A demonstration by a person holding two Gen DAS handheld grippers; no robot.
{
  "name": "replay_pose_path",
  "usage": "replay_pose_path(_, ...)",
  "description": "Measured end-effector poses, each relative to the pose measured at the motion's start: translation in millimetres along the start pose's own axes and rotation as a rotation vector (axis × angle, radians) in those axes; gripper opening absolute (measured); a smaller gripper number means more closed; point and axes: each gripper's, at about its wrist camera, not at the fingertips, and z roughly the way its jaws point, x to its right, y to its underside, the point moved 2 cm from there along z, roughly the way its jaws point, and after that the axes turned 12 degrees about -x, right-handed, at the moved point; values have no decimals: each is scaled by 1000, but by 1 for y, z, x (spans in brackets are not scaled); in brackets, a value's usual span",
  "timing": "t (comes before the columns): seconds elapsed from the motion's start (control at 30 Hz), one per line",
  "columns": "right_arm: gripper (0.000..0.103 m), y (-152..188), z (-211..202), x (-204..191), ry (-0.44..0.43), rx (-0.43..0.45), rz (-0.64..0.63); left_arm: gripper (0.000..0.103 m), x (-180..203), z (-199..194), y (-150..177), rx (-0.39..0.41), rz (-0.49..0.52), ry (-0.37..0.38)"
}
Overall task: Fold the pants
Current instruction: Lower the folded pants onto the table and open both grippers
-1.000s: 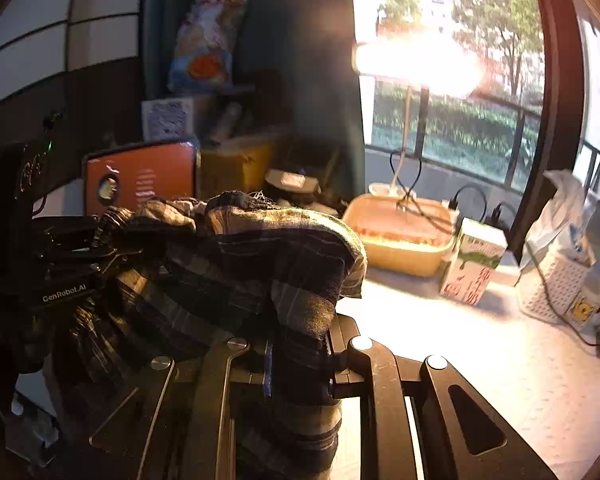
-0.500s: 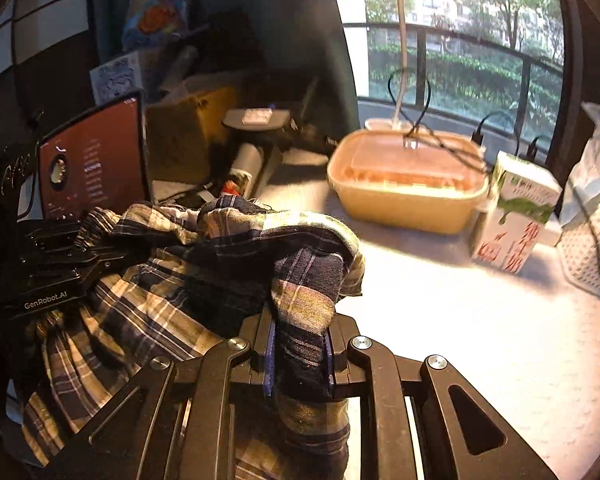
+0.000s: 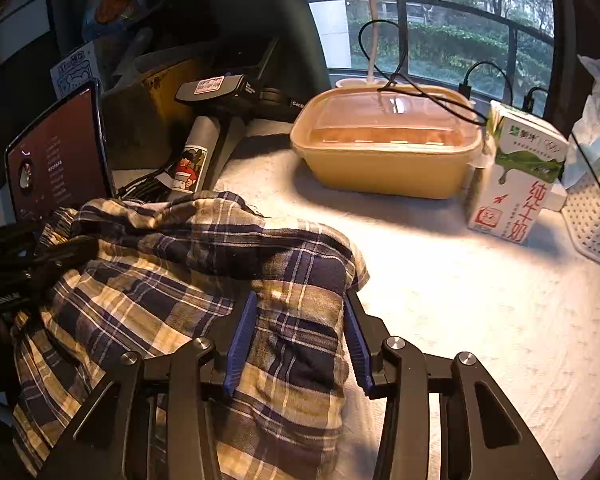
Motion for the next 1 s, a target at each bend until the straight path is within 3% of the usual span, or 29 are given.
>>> replay_pose_path(0.13,50,5,-10,-2,15,11,1,60,-10,-16,5,38,-60,-7)
replay_pose_path(0.2,68,8,-17,-2,24,24,6,60,-14,-25,9,54,-83,-14)
replay_pose_path(0.27,72,14,-27,-3,34,38,15,61,-15,-34,14,67,-93,-11)
replay_pose_path(1.0,72,95,-110,1,97,87,39,61,77,-78,66,111,10,87)
